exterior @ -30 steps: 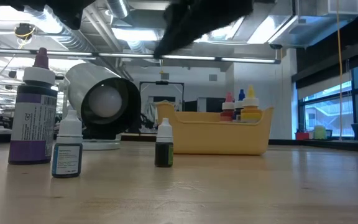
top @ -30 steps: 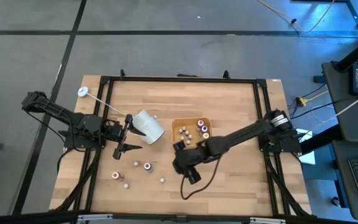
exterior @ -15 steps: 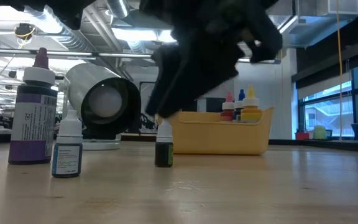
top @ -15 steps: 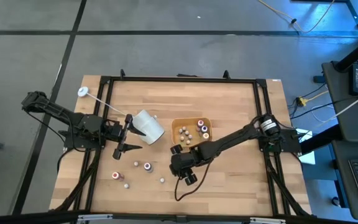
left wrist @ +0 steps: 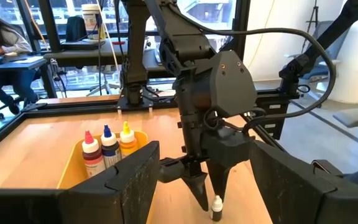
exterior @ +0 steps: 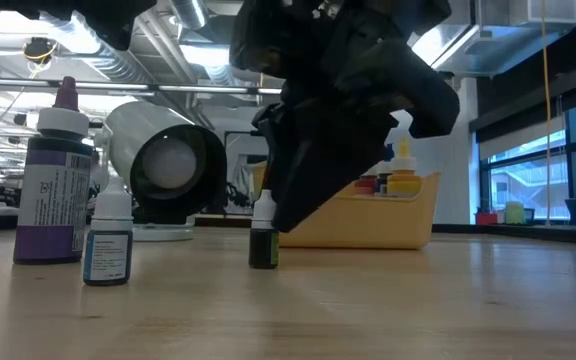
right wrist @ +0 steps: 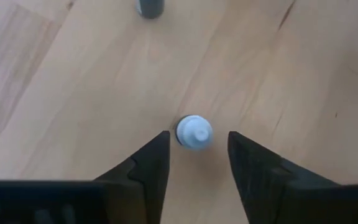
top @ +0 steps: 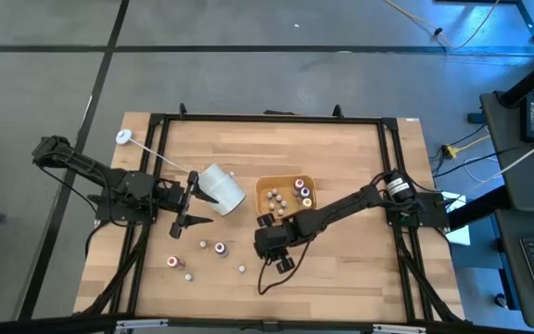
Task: Pick & Place food coloring
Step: Put the small green food coloring bottle into the yellow bin
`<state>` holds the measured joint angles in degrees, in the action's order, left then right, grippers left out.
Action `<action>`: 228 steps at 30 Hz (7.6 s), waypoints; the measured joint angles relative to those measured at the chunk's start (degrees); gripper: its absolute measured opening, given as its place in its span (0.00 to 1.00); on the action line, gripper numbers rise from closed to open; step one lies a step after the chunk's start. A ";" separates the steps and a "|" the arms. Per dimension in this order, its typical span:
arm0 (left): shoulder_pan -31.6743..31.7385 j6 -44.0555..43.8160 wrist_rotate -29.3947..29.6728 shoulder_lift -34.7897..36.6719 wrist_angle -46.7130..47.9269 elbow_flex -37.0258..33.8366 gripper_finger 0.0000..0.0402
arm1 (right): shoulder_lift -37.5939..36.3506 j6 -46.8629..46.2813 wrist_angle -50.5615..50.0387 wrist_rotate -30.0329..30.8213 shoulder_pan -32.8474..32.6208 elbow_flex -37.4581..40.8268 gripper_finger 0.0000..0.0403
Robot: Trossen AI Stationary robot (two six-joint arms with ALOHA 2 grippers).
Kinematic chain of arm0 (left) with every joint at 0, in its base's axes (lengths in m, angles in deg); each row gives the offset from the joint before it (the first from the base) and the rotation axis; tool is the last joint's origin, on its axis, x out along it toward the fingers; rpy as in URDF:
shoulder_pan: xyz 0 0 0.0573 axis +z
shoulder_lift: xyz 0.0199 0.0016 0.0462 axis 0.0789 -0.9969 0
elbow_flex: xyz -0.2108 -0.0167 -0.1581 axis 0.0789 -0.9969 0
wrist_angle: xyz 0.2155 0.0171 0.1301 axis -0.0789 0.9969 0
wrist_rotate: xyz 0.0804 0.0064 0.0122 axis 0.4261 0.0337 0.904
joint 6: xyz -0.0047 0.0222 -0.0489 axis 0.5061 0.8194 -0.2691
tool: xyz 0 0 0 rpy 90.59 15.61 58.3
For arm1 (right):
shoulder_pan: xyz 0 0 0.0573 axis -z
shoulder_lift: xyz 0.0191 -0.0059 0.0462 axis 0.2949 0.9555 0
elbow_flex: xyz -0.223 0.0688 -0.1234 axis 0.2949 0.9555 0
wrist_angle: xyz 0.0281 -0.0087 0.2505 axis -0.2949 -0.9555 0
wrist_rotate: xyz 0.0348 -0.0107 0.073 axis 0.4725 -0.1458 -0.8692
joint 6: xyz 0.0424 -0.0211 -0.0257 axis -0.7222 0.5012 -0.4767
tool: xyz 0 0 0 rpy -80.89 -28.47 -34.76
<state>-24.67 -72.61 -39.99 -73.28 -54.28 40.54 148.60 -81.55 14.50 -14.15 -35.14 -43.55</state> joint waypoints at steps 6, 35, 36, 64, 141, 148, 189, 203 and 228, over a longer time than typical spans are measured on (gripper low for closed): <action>0.00 0.00 0.01 -0.04 -0.06 0.00 0.60 | 0.00 0.65 1.43 -0.02 0.00 0.00 0.28; 0.00 0.00 0.06 -0.04 -0.04 0.00 0.60 | -0.02 0.25 1.87 -0.01 -0.01 0.00 0.28; 0.00 0.00 0.06 -0.04 -0.04 0.00 0.61 | -0.02 0.26 1.87 -0.02 -0.01 0.00 0.29; -0.02 0.02 0.06 -0.05 -0.04 0.00 0.60 | 0.37 1.71 5.35 -1.59 0.02 0.02 0.55; 0.00 0.02 1.98 -0.04 1.66 -0.02 0.60 | -14.07 -18.15 -7.48 10.06 13.76 9.71 0.20; -0.01 0.01 1.99 -0.04 1.67 -0.02 0.60 | -15.67 -24.25 -11.17 13.91 16.01 9.71 0.20; 0.00 0.00 2.44 -0.04 2.50 -0.02 0.60 | -13.13 -20.28 -3.61 13.53 17.84 4.93 0.20; 0.00 0.00 3.09 -0.04 2.85 -0.02 0.60 | -8.41 -17.90 0.92 10.64 18.73 4.92 0.20; -0.02 0.00 3.07 -0.04 2.92 -0.02 0.60 | -5.01 -18.14 2.20 9.14 20.12 4.94 0.20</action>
<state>-24.69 -72.61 -36.91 -73.32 -51.35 40.52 143.60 -99.69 16.70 -5.01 -15.02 -38.61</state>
